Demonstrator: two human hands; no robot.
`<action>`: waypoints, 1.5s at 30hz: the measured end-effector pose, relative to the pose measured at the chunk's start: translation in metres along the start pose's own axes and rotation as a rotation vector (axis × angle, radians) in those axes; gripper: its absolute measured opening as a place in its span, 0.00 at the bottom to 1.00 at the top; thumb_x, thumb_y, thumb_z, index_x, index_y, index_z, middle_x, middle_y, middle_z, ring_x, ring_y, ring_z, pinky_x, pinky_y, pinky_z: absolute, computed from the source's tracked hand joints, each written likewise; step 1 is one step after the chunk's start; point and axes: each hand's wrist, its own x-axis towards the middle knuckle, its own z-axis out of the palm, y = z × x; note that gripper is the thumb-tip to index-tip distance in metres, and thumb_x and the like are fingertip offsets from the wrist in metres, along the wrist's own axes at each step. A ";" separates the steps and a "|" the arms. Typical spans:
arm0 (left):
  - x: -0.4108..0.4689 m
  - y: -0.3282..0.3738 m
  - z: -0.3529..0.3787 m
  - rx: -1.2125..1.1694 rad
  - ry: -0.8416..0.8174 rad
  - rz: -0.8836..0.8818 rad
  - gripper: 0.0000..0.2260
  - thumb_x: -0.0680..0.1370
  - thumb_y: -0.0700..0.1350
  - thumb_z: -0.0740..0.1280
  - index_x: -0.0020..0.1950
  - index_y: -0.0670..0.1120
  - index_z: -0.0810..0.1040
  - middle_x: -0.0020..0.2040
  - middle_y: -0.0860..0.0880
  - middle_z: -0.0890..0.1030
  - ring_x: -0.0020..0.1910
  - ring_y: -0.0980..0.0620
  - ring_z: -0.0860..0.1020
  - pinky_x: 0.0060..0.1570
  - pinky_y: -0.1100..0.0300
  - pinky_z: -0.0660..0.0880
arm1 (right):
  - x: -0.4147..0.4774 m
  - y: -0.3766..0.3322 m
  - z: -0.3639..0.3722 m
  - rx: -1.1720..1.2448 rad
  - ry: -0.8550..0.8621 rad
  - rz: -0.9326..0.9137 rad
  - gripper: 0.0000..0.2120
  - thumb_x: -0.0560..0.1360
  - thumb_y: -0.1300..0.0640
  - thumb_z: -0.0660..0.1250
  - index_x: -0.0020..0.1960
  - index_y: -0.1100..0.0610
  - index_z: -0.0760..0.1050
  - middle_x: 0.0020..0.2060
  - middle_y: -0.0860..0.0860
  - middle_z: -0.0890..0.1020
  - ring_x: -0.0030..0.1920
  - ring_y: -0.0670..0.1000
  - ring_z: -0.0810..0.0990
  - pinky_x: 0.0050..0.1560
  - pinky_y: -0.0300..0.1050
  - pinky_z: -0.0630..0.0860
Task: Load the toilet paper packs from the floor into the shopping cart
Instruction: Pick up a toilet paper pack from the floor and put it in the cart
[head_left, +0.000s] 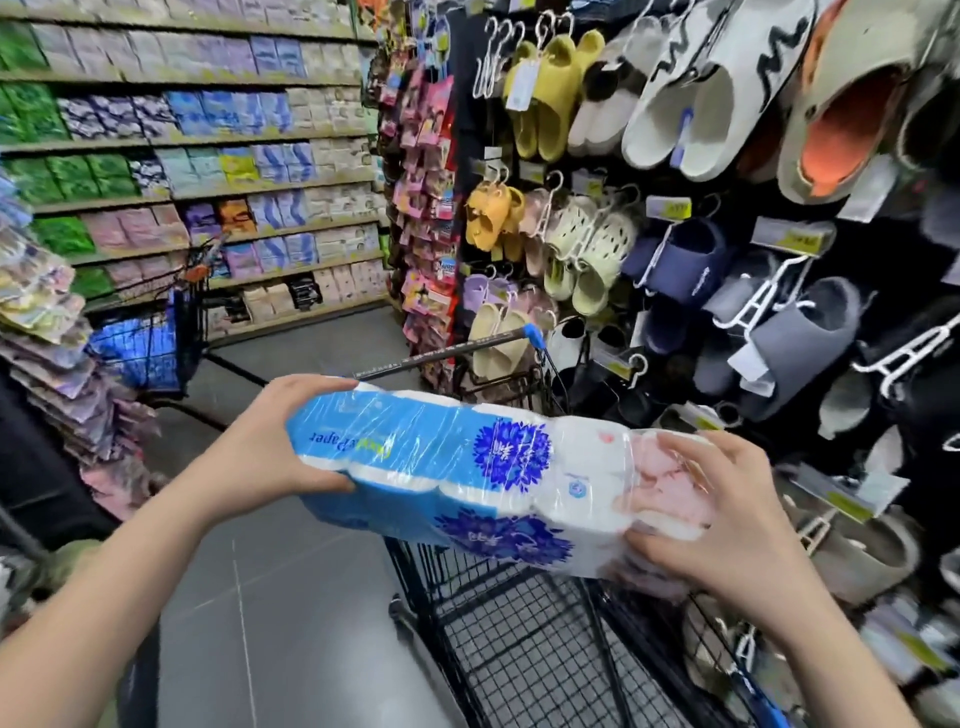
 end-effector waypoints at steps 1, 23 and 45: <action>0.012 -0.006 0.004 0.000 -0.016 0.003 0.40 0.54 0.54 0.82 0.66 0.64 0.75 0.64 0.70 0.71 0.69 0.66 0.67 0.69 0.66 0.62 | 0.005 0.002 0.003 -0.001 0.003 0.019 0.44 0.57 0.50 0.84 0.68 0.38 0.70 0.64 0.37 0.62 0.67 0.41 0.64 0.64 0.33 0.61; 0.249 -0.115 0.228 -0.278 -0.591 0.469 0.40 0.53 0.63 0.78 0.64 0.68 0.70 0.62 0.64 0.71 0.66 0.69 0.65 0.71 0.73 0.57 | -0.034 0.023 0.119 -0.319 0.339 0.703 0.47 0.54 0.48 0.85 0.70 0.47 0.72 0.67 0.53 0.66 0.72 0.54 0.64 0.74 0.51 0.65; 0.139 -0.182 0.390 -0.011 -1.026 0.225 0.45 0.59 0.47 0.81 0.74 0.57 0.69 0.68 0.50 0.60 0.64 0.54 0.69 0.70 0.67 0.64 | -0.138 0.089 0.259 -0.175 0.059 1.327 0.56 0.57 0.46 0.83 0.79 0.50 0.60 0.76 0.59 0.53 0.74 0.64 0.63 0.75 0.52 0.66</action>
